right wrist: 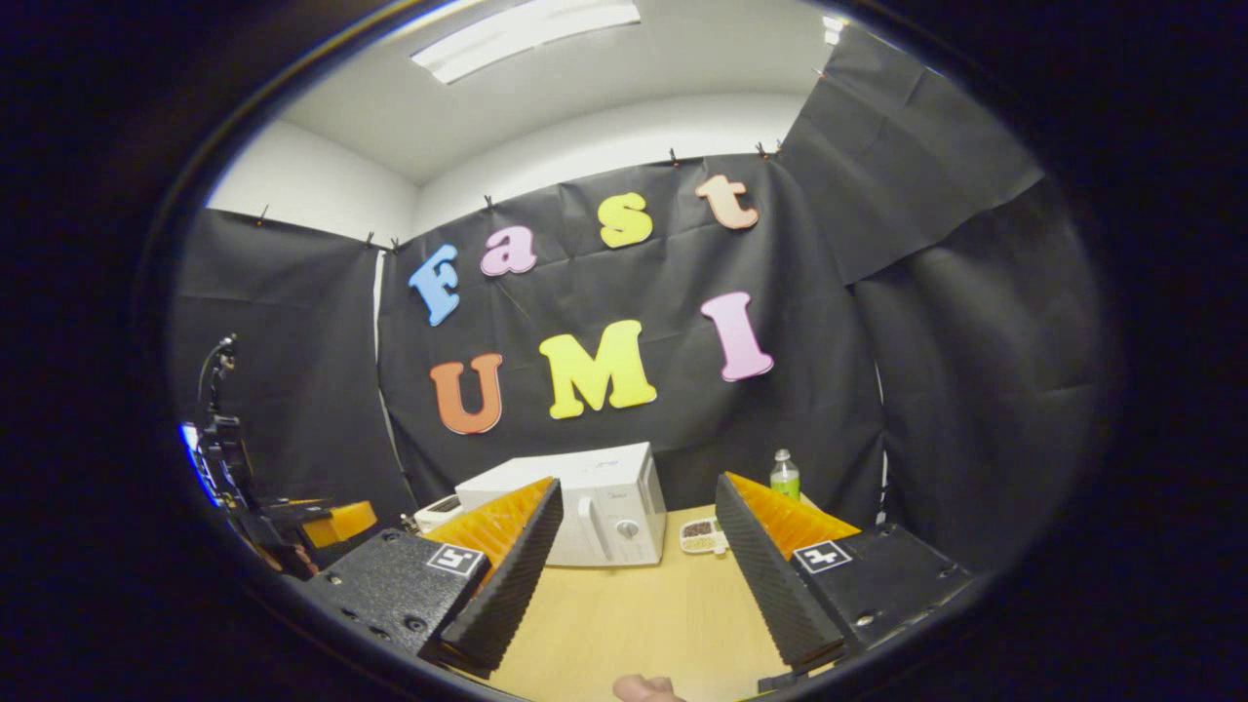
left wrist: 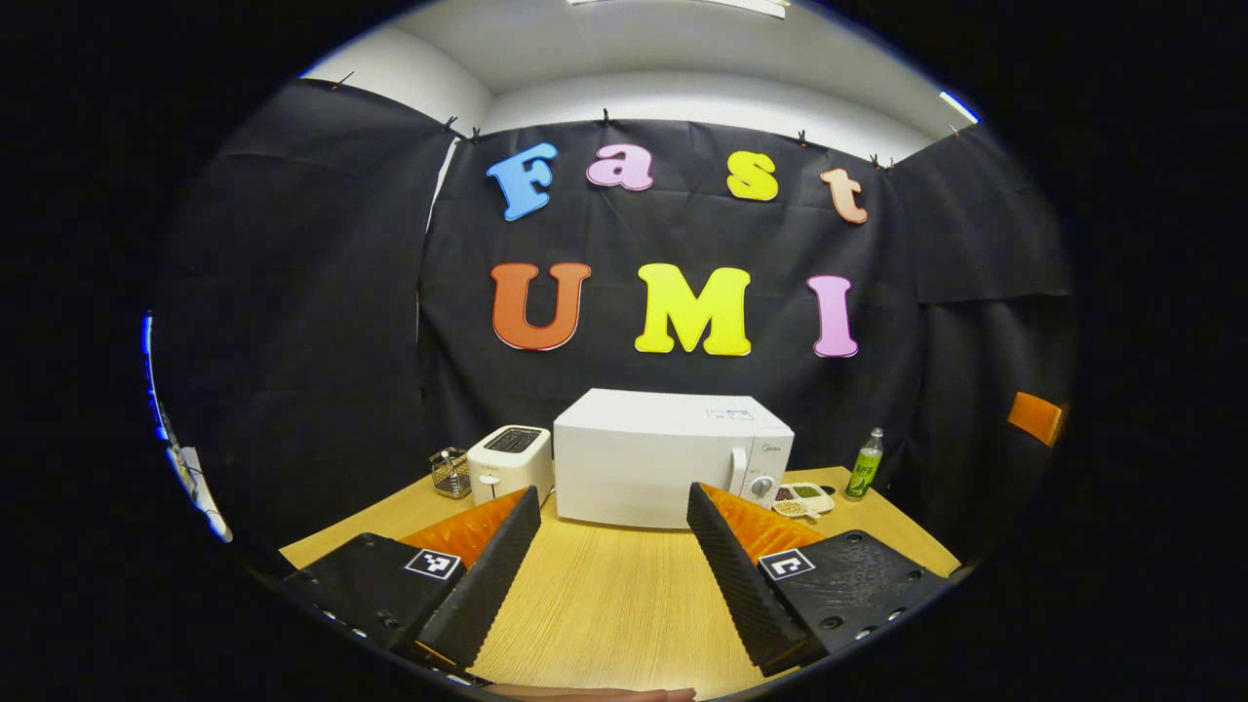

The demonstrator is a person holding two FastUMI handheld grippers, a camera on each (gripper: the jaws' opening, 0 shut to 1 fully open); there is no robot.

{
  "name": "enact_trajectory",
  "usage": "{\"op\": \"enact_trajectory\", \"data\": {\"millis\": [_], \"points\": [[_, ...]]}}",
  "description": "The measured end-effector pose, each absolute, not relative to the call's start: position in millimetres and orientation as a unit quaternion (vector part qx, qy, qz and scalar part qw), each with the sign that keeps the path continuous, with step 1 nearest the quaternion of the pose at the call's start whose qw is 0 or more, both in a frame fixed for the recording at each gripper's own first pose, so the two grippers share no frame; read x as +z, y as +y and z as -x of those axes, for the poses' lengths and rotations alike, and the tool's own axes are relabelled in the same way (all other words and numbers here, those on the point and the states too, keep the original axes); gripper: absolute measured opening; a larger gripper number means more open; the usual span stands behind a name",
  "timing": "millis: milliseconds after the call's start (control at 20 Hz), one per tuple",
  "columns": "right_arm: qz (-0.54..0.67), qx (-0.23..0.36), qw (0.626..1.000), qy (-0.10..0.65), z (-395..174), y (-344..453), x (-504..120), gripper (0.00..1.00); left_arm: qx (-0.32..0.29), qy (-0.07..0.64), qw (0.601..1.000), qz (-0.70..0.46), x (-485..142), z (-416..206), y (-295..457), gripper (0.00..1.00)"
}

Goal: Open the microwave oven with the left hand, put the food in, and close the microwave oven.

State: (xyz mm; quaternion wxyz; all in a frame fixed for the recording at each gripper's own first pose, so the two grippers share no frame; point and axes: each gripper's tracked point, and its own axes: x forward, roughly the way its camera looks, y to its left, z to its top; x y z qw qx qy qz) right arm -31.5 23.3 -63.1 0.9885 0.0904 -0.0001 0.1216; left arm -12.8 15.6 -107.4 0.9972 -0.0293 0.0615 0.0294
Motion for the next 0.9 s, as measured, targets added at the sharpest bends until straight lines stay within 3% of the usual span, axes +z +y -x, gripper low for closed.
{"op": "enact_trajectory", "data": {"millis": [200,250,300,350,400,450,500,550,600,650,700,750,850,900], "points": [[-0.074,0.128,0.989,-0.015,45,38,-48,1.00,0.030,0.026,0.999,0.014,-80,42,17,0.95],[-0.072,0.131,0.989,-0.017,47,40,-46,0.90,0.028,0.020,0.999,0.013,-77,49,13,0.95],[-0.069,0.132,0.989,-0.019,49,42,-45,1.00,0.024,0.016,1.000,0.011,-75,54,11,0.95],[-0.067,0.131,0.989,-0.019,49,43,-46,0.90,0.024,0.015,1.000,0.009,-75,57,10,0.95],[-0.067,0.131,0.989,-0.018,49,44,-46,1.00,0.023,0.016,1.000,0.008,-77,60,8,0.84],[-0.066,0.132,0.989,-0.016,49,45,-47,0.90,0.021,0.018,1.000,0.007,-78,62,7,0.84],[-0.063,0.136,0.989,-0.012,49,47,-49,0.90,0.020,0.018,1.000,0.004,-77,63,5,0.95],[-0.062,0.138,0.988,-0.010,49,49,-50,0.91,0.019,0.017,1.000,0.001,-77,64,4,0.95],[-0.063,0.140,0.988,-0.009,49,49,-50,0.90,0.018,0.017,1.000,-0.001,-77,64,3,0.95],[-0.064,0.141,0.988,-0.009,49,49,-51,1.00,0.016,0.019,1.000,-0.001,-77,65,0,0.84],[-0.063,0.140,0.988,-0.008,47,48,-52,0.90,0.011,0.020,1.000,0.001,-79,64,-3,0.84],[-0.062,0.140,0.988,-0.006,47,47,-55,0.90,0.006,0.020,1.000,0.001,-79,65,-6,0.95],[-0.059,0.130,0.990,0.001,45,41,-60,0.90,0.005,0.020,1.000,-0.004,-80,66,-8,0.95],[-0.061,0.126,0.990,-0.001,45,39,-59,1.00,0.004,0.019,1.000,-0.004,-80,66,-8,0.84]]}}
